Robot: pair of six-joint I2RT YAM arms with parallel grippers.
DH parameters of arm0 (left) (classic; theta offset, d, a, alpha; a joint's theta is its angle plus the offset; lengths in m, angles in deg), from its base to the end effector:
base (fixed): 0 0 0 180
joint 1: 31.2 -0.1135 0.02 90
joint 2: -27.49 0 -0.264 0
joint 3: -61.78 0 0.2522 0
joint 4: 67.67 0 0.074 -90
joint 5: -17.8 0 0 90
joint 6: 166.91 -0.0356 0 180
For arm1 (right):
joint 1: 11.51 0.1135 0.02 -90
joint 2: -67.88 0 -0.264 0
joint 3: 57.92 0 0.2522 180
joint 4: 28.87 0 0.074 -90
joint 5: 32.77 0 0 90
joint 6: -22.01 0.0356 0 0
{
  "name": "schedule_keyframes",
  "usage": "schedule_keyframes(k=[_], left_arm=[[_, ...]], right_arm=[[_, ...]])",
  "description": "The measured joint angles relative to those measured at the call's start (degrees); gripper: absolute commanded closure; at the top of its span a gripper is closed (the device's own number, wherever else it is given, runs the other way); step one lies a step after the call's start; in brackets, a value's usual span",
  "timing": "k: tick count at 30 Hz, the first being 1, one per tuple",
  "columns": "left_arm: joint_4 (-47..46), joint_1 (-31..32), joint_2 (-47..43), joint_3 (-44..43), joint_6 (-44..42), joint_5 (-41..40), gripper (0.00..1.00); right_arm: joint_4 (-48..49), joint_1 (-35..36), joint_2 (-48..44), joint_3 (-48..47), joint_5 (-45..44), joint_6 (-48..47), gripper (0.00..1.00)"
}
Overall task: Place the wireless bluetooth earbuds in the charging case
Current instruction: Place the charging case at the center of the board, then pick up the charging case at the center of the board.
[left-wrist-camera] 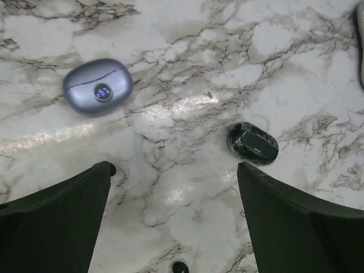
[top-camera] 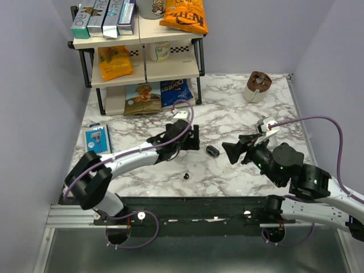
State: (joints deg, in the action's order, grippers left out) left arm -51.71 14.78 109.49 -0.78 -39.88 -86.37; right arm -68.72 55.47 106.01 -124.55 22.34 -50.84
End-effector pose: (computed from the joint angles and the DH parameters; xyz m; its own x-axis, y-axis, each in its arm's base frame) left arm 0.2214 -0.2165 0.2281 -0.6577 -0.1596 -0.7361 0.2035 0.9033 -0.3777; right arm 0.0716 0.1164 0.3765 -0.2315 0.0737 -0.9700 -0.4891 0.8531 0.1815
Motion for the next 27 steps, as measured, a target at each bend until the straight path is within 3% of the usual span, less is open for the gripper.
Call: schedule_keyframes(k=[6,18,27], left_arm=[[9.97,7.08,13.97,-18.29,-1.66,-3.87,0.01],[17.73,8.41,27.02,-27.69,-9.9,4.28,0.01],[20.59,8.41,28.59,-30.34,-17.64,8.44,0.01]], right_arm=[[0.66,-0.09,-0.57,0.11,-0.68,0.07,0.21],[0.52,-0.22,-0.44,0.11,-0.72,-0.02,0.21],[0.5,-0.24,-1.29,0.11,-0.85,-0.11,0.21]])
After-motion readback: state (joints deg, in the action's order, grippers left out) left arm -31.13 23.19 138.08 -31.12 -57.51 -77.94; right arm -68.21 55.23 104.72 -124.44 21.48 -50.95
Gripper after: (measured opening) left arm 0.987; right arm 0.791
